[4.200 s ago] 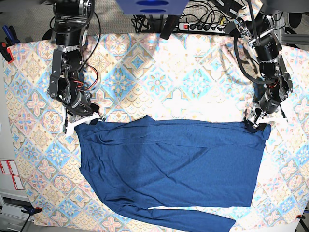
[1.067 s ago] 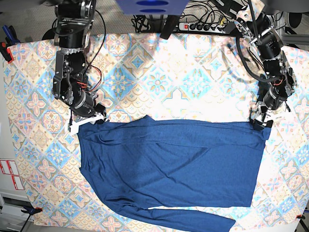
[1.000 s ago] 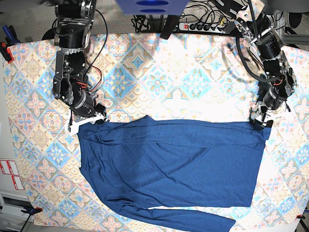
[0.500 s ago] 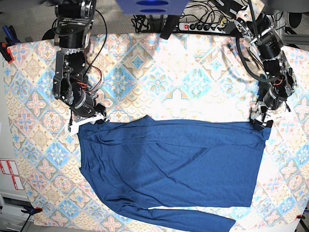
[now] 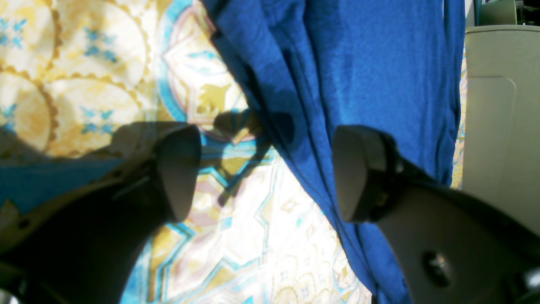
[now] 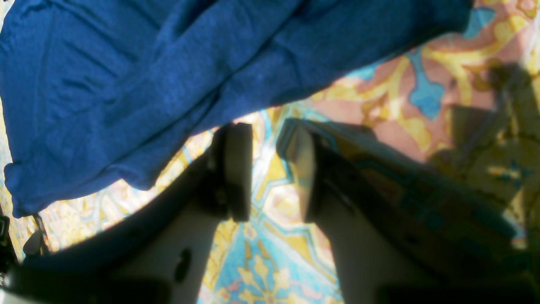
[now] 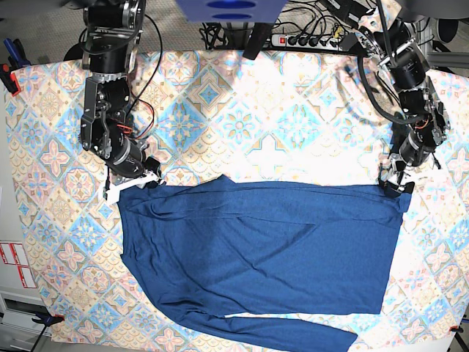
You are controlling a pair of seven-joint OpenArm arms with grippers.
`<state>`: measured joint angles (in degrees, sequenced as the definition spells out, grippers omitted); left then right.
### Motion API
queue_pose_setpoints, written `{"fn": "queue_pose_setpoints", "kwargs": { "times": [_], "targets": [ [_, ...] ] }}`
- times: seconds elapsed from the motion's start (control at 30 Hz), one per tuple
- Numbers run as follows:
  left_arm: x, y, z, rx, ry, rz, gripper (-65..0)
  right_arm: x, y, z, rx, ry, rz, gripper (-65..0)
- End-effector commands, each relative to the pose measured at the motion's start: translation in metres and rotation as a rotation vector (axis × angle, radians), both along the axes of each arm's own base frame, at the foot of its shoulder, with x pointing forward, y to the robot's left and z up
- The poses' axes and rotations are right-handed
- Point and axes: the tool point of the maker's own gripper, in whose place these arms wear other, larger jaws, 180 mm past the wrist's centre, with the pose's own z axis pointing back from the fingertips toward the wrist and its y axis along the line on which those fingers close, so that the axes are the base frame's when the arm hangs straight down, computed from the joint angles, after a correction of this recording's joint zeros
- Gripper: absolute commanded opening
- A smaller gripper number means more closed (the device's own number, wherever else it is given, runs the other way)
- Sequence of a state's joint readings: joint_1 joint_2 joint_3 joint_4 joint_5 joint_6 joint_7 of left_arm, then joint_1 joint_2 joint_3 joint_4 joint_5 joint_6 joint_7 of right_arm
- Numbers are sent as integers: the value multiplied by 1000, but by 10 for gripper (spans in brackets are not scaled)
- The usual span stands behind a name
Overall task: Fold the T-shirt properly
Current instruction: 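Lower both grippers onto the folded edge of the blue shirt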
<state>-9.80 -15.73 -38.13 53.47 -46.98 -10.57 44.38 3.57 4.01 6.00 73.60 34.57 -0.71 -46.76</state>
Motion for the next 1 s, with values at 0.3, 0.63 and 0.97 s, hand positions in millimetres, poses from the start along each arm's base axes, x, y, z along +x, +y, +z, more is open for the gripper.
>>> {"fn": "queue_pose_setpoints", "kwargs": {
  "times": [0.3, 0.63, 0.97],
  "targets": [
    [8, -8, 7, -20, -16, -27, -173, 14, -3, 15, -4, -57, -1, -473],
    [6, -8, 5, -19, -10, -27, -174, 14, -1, 15, -4, -56, 5, -473],
    [7, -8, 6, -20, -10, -29, -174, 1, -3, 5, -4, -27, 0, -473]
  ]
}}
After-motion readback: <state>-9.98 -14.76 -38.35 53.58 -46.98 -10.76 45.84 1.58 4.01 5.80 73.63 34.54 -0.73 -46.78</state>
